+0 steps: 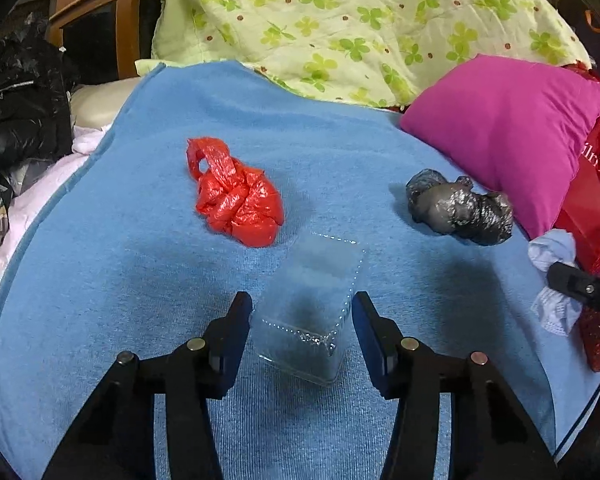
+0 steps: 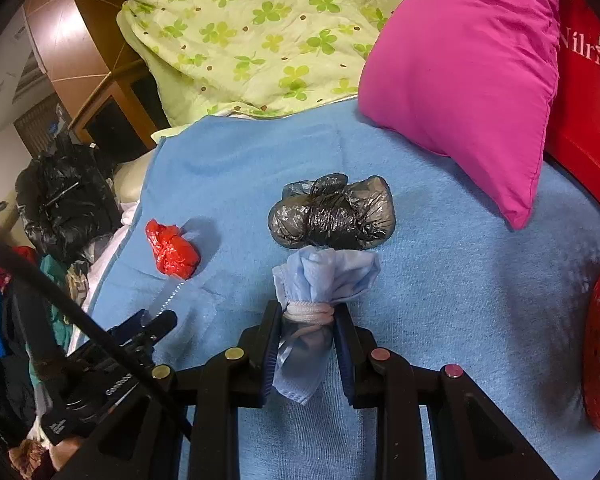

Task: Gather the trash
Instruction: 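Close the left tool on the clear plastic box while the right holds the cloth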

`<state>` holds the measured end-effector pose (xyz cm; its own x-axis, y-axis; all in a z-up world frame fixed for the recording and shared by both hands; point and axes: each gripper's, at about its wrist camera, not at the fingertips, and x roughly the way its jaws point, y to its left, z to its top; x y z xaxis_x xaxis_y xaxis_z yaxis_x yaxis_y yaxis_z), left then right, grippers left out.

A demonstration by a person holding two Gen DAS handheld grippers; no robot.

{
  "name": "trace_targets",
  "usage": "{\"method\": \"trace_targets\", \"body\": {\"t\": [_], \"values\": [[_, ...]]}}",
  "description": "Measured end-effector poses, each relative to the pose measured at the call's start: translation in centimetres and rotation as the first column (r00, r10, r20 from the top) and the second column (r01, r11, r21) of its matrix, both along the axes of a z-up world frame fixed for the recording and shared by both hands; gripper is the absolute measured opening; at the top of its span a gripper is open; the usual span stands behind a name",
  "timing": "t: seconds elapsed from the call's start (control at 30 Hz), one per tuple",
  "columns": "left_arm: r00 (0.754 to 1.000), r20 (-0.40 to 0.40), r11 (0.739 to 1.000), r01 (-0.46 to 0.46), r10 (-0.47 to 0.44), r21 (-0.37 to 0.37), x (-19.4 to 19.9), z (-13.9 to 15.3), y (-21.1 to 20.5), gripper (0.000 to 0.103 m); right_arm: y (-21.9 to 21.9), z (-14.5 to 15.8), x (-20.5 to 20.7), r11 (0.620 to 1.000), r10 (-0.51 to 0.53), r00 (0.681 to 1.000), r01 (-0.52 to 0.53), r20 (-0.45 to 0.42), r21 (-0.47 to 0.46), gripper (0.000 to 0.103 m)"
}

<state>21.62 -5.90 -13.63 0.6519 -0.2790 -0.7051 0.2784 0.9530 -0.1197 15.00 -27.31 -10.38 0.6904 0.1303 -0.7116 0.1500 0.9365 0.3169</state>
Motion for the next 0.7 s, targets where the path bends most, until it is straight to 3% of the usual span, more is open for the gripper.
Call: {"method": "trace_targets", "body": {"t": [0.33,0.7], "values": [[0.995,0.103,0.996,-0.022,0.014,0.081,-2.5,2.0,0.5,0.053,2.1,0.1,-0.1,0.999,0.035,0.999,-0.034,0.017,-0.038,0.028],[0.991,0.130,0.991,-0.049,0.033,0.128,-3.5,2.8,1.0,0.053,3.9,0.5,-0.5,0.994,0.069,0.997,-0.067,0.029,-0.082,0.028]]}}
